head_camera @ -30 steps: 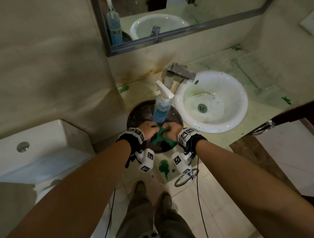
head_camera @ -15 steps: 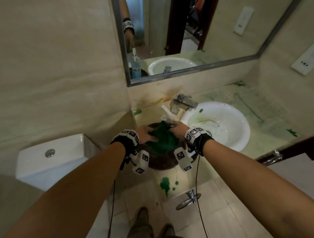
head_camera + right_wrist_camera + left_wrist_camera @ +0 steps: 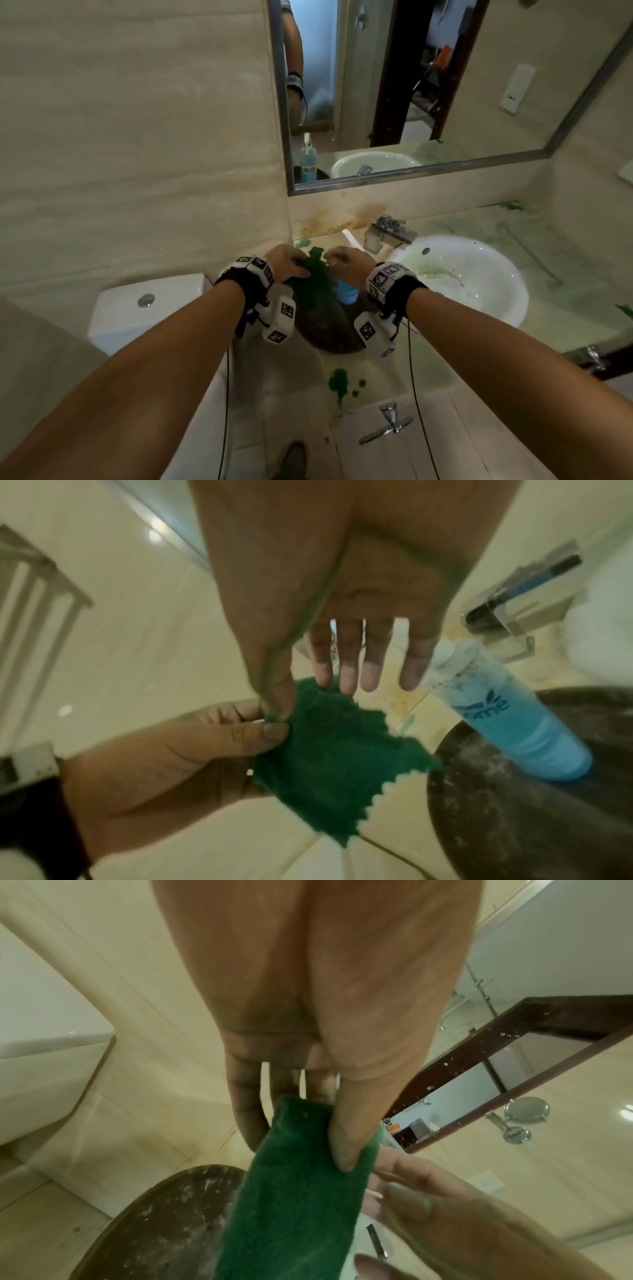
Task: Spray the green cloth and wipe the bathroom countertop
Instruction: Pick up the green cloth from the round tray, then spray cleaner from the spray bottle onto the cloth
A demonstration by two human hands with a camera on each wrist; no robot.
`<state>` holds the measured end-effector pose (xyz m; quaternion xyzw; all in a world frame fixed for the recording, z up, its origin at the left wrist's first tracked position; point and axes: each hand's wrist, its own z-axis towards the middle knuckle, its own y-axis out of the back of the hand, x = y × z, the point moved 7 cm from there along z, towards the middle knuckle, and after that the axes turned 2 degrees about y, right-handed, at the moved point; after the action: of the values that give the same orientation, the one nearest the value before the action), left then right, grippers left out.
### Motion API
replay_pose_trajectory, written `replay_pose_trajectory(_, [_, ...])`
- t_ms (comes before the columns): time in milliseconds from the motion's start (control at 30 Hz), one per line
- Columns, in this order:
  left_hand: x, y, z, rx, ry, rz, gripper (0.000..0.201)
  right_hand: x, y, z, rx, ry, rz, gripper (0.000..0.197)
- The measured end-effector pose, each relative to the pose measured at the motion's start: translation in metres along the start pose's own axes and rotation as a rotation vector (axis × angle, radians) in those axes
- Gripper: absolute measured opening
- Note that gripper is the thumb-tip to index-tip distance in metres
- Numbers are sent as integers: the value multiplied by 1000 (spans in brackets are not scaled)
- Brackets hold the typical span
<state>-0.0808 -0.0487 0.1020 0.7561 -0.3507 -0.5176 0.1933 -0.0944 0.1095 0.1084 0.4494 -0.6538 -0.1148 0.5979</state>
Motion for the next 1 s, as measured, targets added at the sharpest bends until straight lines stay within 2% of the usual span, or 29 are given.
replay_pose_trajectory(67, [-4, 5, -9, -20, -32, -109, 37, 10, -9, -2, 150, 42, 45, 52])
replay_pose_trajectory(133, [-8, 12, -19, -70, -47, -220, 37, 17, -11, -3, 184, 62, 55, 57])
replay_pose_trajectory(200, [-9, 17, -26, -112, -32, -256, 33, 20, -7, -1, 114, 77, 74, 47])
replay_pose_trajectory(300, [-3, 30, -35, -268, 49, -175, 24, 29, -1, -2, -21, 102, 83, 23])
replay_pose_trajectory(367, [5, 35, -39, -331, 158, -162, 27, 33, 1, -1, -76, 63, 42, 24])
replay_pose_trajectory(433, [8, 32, -39, -291, 196, -246, 40, 34, 1, 2, -91, 47, 7, 30])
replay_pose_trajectory(500, [1, 31, -37, -217, 99, -199, 69, 38, 0, 4, -60, 81, 37, 25])
replay_pose_trajectory(567, [-9, 29, -36, -145, -31, -92, 82, 44, -2, 5, 4, 143, 66, 23])
replay_pose_trajectory(600, [-10, 28, -34, -112, -61, -93, 78, 47, -2, 6, 39, 167, 78, 24])
replay_pose_trajectory(667, [-7, 26, -27, -76, -61, -187, 53, 49, 2, 7, 80, 185, 106, 25])
replay_pose_trajectory(767, [-5, 29, -14, -136, -37, -286, 28, 45, 11, 15, 59, 187, 76, 14])
replay_pose_trajectory(833, [-2, 32, 0, -178, -4, -296, 23, 34, 20, 27, 16, 138, 60, 9])
replay_pose_trajectory(900, [5, 33, 15, -161, 46, -311, 24, 20, 34, 36, -65, 76, 59, 6])
replay_pose_trajectory(1000, [17, 33, 37, -77, 129, -458, 21, -13, 61, 44, -242, -63, 94, 21])
